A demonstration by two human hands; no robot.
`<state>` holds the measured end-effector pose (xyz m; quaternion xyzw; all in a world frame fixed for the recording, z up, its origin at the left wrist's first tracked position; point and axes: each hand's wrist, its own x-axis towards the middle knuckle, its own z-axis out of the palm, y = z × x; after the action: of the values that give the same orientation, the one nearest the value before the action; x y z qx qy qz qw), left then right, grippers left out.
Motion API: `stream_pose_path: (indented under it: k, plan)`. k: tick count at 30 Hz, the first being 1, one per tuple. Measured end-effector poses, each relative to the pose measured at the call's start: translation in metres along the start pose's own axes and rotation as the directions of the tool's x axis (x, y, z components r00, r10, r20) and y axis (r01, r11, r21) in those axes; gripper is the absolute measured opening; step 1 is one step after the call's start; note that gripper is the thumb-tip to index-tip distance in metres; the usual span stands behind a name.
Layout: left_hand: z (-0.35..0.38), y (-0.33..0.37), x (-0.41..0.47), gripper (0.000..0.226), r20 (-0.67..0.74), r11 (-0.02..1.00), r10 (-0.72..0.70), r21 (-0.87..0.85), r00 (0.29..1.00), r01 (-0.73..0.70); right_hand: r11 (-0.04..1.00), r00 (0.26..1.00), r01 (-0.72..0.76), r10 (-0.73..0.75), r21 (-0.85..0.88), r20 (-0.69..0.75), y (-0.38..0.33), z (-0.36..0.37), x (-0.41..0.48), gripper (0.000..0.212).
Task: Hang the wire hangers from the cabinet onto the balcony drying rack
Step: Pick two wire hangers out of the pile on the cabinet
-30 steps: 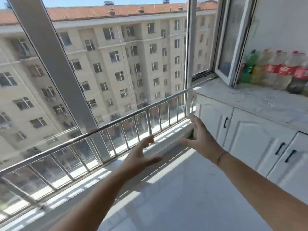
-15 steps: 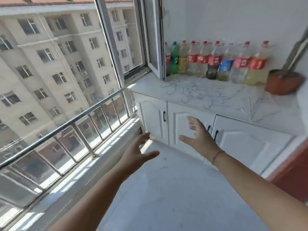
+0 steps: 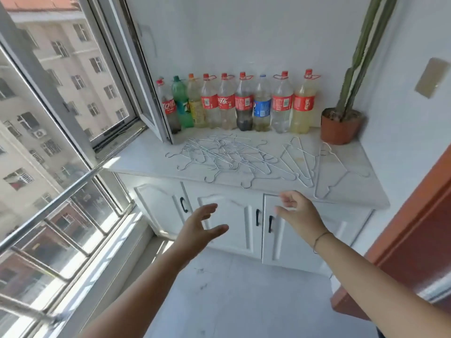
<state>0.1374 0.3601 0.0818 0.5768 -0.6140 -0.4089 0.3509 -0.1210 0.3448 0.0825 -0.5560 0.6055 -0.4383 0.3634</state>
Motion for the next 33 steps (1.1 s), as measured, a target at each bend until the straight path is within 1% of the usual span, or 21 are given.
stream_pose_path:
  k: [6,10,13,17,21,26,30,33]
  plan:
    - [-0.007,-0.003,0.11,0.055,0.017,0.999,-0.025,0.033,1.0,0.025,0.996,0.995,-0.083,0.084,0.027,-0.051,0.016,0.01,0.093,0.024]
    - [0.0,-0.007,0.172,0.05,0.005,0.998,-0.063,0.027,0.998,0.063,0.99,0.992,-0.122,0.124,0.066,-0.019,0.032,0.014,0.155,0.022]
    - [0.008,-0.01,0.217,0.051,-0.027,0.995,-0.091,0.03,0.995,0.092,0.989,0.991,-0.133,0.133,0.071,0.006,0.041,0.019,0.209,0.02]
    - [0.019,-0.014,0.273,0.051,-0.097,0.989,-0.148,-0.01,0.984,0.148,0.991,0.99,-0.128,0.125,0.034,0.064,0.049,0.024,0.283,0.022]
    - [0.028,-0.015,0.321,0.048,-0.182,0.975,-0.22,-0.066,0.959,0.211,0.992,0.983,-0.118,0.123,-0.05,0.137,0.053,0.032,0.354,0.025]
    - [0.03,-0.021,0.361,0.042,-0.294,0.945,-0.316,-0.184,0.902,0.27,0.986,0.97,-0.033,0.072,-0.164,0.234,0.055,0.059,0.43,0.022]
    - [0.014,-0.038,0.393,0.032,-0.339,0.932,-0.358,-0.187,0.87,0.31,0.981,0.959,-0.013,0.068,-0.195,0.277,0.06,0.09,0.471,0.019]
    - [-0.008,-0.053,0.427,0.032,-0.36,0.93,-0.367,-0.132,0.858,0.342,0.977,0.951,-0.017,0.08,-0.211,0.297,0.065,0.113,0.497,0.019]
